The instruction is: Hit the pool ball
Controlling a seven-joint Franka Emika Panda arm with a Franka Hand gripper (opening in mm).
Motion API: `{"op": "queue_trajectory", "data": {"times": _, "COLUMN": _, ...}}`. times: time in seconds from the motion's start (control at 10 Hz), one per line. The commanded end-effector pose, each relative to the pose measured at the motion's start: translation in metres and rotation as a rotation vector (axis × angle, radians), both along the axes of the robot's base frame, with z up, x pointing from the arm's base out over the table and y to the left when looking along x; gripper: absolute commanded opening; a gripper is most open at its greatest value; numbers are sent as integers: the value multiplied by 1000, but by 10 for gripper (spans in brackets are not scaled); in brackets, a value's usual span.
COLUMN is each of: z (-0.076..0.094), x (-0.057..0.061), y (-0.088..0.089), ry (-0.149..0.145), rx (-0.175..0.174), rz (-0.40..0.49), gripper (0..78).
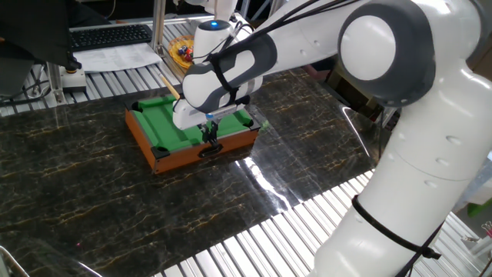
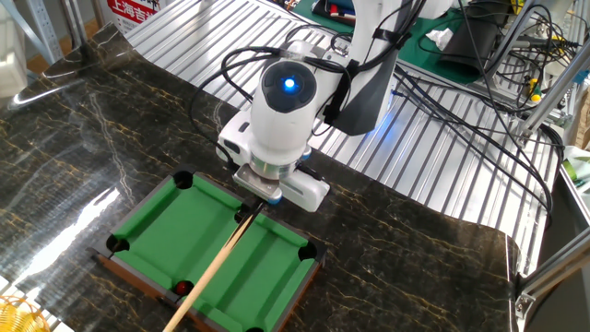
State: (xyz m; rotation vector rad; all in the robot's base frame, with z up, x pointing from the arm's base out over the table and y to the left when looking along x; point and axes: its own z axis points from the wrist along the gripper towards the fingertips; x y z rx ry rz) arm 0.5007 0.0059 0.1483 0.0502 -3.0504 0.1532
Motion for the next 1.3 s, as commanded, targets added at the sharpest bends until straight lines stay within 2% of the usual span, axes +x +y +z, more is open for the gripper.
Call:
{"op": "queue_trajectory", "data": {"times": 0.1, "z": -4, "x": 3, "y": 1, "ry": -2, "rx": -4, "rz": -19, "gripper": 11}}
{"op": "queue_trajectory", "data": {"times": 0.5, "z": -9, "x": 4, "y": -6, "ry": 1, "rx": 5, "rz": 5, "gripper": 11}}
{"op": "queue_trajectory", "data": {"times": 1.1, "z": -10, "x": 4, "y": -8, "ry": 2, "rx": 4, "rz": 11, "gripper": 11}}
{"op": "queue_trajectory", "data": {"times": 1.3, "z": -11, "x": 3, "y": -9, "ry": 12, "rx": 5, "rz": 13, "gripper": 11}}
